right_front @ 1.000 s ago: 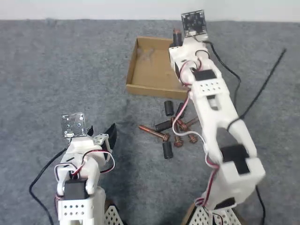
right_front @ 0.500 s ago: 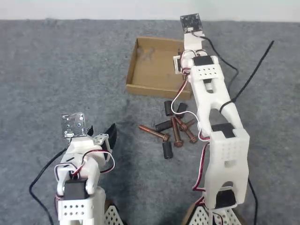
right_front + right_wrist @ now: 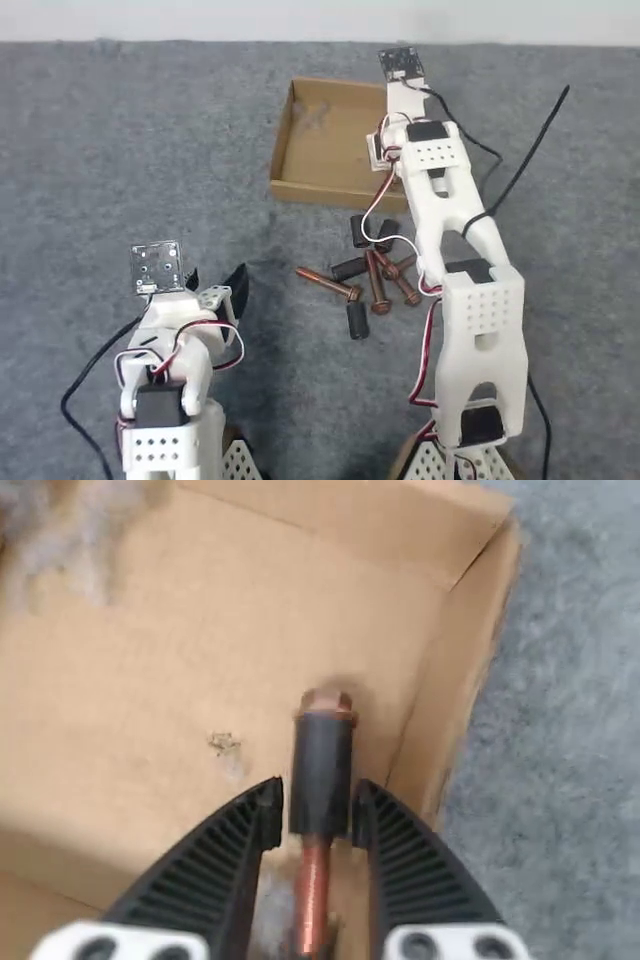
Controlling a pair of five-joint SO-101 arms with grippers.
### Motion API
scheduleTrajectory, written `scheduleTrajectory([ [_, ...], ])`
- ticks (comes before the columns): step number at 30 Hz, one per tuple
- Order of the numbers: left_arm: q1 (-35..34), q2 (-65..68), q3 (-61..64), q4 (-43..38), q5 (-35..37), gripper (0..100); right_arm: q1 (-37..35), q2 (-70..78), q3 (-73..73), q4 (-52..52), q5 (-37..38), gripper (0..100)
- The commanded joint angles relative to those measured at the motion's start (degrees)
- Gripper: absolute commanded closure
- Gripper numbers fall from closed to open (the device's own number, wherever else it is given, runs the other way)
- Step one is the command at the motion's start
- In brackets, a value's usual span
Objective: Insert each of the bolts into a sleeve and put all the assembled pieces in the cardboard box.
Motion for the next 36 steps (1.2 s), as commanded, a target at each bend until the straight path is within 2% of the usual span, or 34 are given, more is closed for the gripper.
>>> scheduleTrajectory([
  [1,0.1,-1.0,-0.5,-2.2,-0.5,76,0.6,-3.0,-4.5,0.2,-0.4,94.6],
  [7,-0.1,-1.0,-0.5,-3.1,-0.5,76,0.5,-8.3,-4.7,4.0,-0.8,97.0],
  [12,-0.1,-1.0,-0.5,-3.1,-0.5,76,0.0,-15.3,-4.8,16.4,-1.5,97.1],
  [17,0.0,-1.0,-0.5,-3.1,-0.5,76,-0.2,-20.1,-4.8,30.8,-6.9,97.1],
  [27,0.0,-1.0,-0.5,-3.1,-0.5,76,-0.3,-23.3,-4.5,47.8,-7.0,96.8],
  [30,0.0,-1.0,-0.5,-3.1,-0.5,76,-0.3,-24.7,-2.8,49.9,-7.1,97.1],
  [36,-0.2,-1.0,-0.5,-3.1,-0.5,76,-3.6,-33.3,15.7,48.2,-7.1,96.8],
])
